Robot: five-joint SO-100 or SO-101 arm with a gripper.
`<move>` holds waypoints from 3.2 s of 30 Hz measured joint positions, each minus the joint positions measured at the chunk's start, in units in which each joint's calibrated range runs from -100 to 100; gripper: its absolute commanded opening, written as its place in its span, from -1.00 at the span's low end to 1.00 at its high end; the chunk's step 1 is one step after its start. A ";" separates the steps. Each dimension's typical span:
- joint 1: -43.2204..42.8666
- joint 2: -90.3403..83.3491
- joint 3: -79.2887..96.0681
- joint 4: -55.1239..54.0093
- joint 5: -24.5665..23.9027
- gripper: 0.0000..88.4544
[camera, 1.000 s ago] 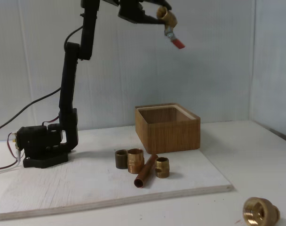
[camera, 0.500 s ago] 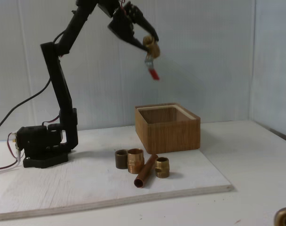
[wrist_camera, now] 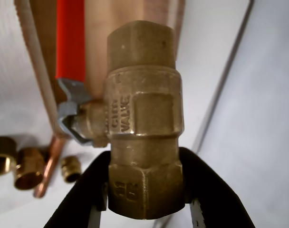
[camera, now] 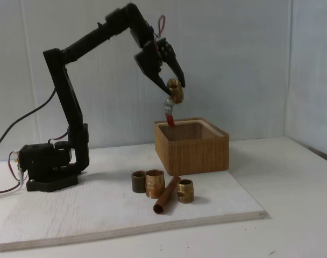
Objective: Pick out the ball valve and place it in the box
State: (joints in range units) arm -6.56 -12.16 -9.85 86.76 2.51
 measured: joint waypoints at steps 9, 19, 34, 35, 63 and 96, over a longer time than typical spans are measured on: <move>0.07 0.00 7.72 -8.60 0.00 -0.93; -2.22 0.00 15.52 -13.93 0.00 -0.92; -4.74 0.00 26.51 -23.13 0.00 -0.92; -4.59 0.00 27.42 -24.42 0.00 -0.92; -4.59 -1.36 42.76 -43.77 -0.52 -0.92; -4.22 -1.95 46.48 -43.85 -0.46 -0.73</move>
State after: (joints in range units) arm -10.78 -14.10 36.63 42.91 2.04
